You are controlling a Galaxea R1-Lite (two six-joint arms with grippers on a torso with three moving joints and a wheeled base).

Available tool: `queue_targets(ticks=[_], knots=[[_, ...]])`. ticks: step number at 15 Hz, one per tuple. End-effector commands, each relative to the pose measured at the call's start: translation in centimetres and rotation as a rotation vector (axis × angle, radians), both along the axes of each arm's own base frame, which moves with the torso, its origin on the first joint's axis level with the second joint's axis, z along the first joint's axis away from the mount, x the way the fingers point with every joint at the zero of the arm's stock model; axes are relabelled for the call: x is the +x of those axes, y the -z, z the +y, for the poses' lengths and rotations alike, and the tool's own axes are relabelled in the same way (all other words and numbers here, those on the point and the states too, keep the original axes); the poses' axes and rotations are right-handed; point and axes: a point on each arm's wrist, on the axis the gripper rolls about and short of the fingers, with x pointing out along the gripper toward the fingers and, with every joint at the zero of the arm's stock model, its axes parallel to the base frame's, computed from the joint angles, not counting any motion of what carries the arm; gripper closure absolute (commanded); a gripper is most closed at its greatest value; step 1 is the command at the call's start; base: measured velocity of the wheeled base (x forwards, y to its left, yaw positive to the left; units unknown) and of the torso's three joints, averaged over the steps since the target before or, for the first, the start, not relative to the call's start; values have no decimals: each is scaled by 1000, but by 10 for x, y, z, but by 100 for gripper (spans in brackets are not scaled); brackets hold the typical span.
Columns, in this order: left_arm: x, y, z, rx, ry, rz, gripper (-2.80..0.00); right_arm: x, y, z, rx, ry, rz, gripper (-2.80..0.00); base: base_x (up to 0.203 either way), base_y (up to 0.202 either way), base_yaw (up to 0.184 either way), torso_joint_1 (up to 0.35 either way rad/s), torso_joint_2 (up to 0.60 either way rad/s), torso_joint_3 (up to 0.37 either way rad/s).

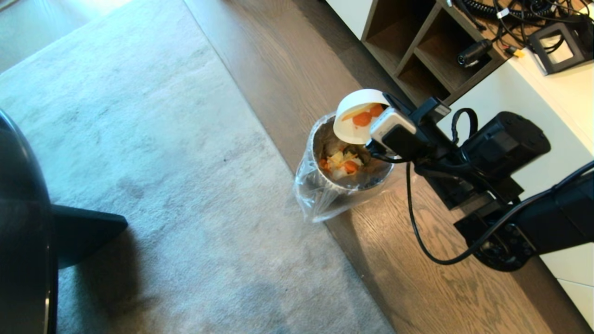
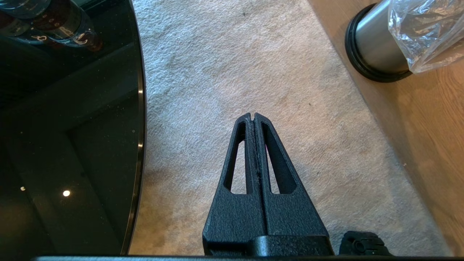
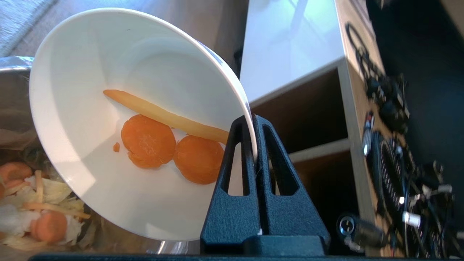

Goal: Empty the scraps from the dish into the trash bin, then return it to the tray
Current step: Pour the leftover food from the bowl into the trash can

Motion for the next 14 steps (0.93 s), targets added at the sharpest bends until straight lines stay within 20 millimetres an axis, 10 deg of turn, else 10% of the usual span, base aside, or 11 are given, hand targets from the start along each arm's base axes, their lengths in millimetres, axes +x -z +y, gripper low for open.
queue_targets(ticks=[1,14], knots=[[0,0,0,-1,-1,-1,0,-2,-5,-2,-54,-30,-81,0,0,0,0,0,0,0],[0,0,0,-1,-1,-1,0,33,-3,-39,-243,-27,-197,0,0,0,0,0,0,0]])
